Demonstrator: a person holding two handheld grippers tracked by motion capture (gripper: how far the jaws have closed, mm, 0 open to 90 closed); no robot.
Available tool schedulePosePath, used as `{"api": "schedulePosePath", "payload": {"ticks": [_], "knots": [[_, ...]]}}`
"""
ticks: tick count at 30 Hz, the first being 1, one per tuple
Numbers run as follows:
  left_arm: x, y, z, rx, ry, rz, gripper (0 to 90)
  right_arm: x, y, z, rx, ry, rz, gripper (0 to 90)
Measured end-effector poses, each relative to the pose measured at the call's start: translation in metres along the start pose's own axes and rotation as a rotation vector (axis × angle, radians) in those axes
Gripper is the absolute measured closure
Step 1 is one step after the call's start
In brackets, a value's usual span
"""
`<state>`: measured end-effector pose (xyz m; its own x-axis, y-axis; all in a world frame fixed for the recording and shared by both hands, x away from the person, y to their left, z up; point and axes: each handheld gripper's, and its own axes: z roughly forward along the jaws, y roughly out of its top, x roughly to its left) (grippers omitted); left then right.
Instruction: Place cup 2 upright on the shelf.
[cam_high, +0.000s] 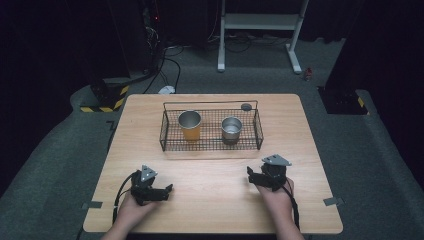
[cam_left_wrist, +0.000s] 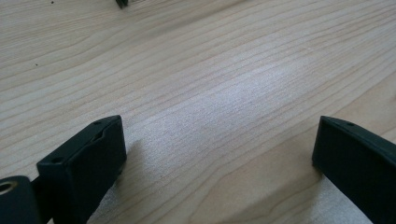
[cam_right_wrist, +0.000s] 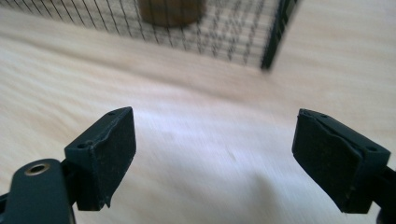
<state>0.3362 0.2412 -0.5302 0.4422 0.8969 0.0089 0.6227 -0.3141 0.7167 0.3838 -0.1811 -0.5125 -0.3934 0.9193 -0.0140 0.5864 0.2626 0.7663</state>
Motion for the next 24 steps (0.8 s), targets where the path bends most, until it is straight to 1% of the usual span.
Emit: {"api": "schedulePosePath", "payload": {"ticks": [1, 3, 5, 7, 9, 11, 14, 16, 17, 19, 24], "knots": [[0.000, 0.000, 0.000, 0.000, 0.000, 0.000, 3.3, -0.002, -0.004, -0.002, 0.007, -0.008, 0.006, 13.7], [0.000, 0.000, 0.000, 0.001, -0.001, 0.000, 3.3, -0.007, -0.013, -0.005, 0.022, -0.031, -0.001, 13.9], [0.000, 0.000, 0.000, 0.000, -0.002, 0.001, 3.3, -0.012, -0.020, -0.008, 0.037, -0.043, 0.008, 14.3], [0.000, 0.000, 0.000, -0.001, -0.003, 0.001, 3.3, -0.019, -0.025, -0.011, 0.073, -0.042, 0.020, 14.7], [-0.001, 0.000, 0.001, 0.000, -0.003, 0.001, 3.3, -0.024, -0.028, -0.014, 0.080, -0.051, 0.030, 14.2], [-0.001, 0.001, 0.001, -0.001, -0.003, 0.003, 3.3, -0.029, -0.029, -0.015, 0.087, -0.047, 0.042, 13.6], [-0.002, 0.000, 0.000, 0.001, 0.004, -0.005, 3.4, -0.028, -0.029, -0.015, 0.088, -0.055, 0.044, 13.2], [-0.002, 0.000, 0.000, 0.002, 0.006, -0.005, 3.8, -0.026, -0.028, -0.014, 0.089, -0.064, 0.059, 13.2], [-0.002, 0.000, 0.000, 0.002, 0.007, -0.006, 3.8, -0.026, -0.027, -0.013, 0.090, -0.063, 0.054, 13.2], [-0.003, 0.000, 0.000, -0.001, 0.009, -0.011, 3.9, -0.023, -0.026, -0.011, 0.090, -0.070, 0.063, 12.9], [-0.003, 0.000, 0.000, -0.001, 0.008, -0.011, 3.8, -0.023, -0.026, -0.011, 0.090, -0.076, 0.064, 12.9]]}}
